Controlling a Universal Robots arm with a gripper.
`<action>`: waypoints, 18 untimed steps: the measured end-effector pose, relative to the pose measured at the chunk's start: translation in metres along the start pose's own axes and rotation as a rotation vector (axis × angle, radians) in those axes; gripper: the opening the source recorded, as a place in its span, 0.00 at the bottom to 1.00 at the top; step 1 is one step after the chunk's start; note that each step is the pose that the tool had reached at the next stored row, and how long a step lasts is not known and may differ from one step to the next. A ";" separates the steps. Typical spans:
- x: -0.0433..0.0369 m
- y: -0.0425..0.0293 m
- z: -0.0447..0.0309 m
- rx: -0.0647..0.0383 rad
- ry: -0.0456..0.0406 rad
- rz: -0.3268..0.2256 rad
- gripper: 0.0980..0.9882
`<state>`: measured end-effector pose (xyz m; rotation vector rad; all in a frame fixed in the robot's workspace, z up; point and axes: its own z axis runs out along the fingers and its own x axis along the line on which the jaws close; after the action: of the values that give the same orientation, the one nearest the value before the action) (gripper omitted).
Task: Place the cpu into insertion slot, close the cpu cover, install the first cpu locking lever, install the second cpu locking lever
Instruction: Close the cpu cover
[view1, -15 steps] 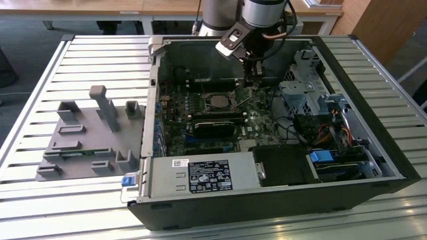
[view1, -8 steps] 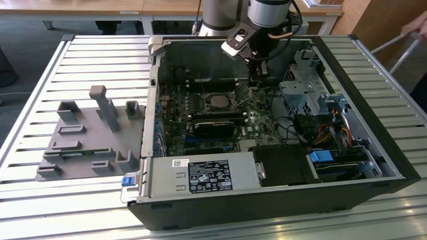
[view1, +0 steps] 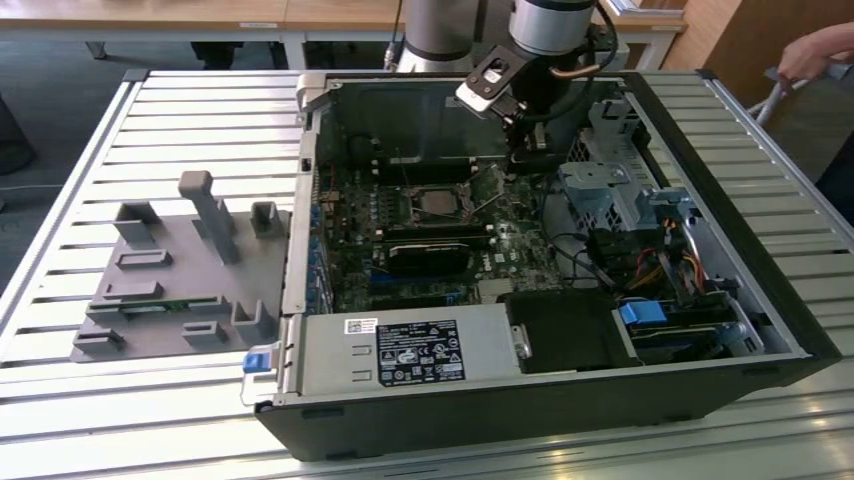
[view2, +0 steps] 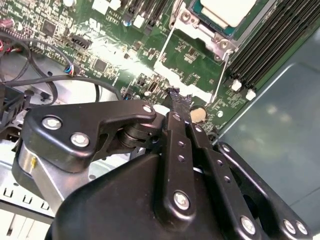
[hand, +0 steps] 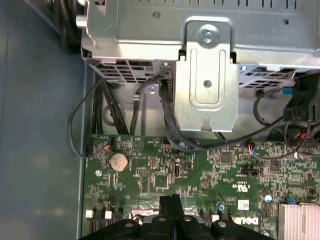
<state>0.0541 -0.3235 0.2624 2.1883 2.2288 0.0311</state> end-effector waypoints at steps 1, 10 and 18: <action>0.0003 0.0013 0.0003 0.001 -0.0004 0.000 0.01; 0.0058 0.0081 0.0086 0.017 -0.0001 0.000 0.01; 0.0086 0.0128 0.0189 0.022 0.0001 0.000 0.01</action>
<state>0.0672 -0.3147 0.2439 2.1992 2.2399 0.0067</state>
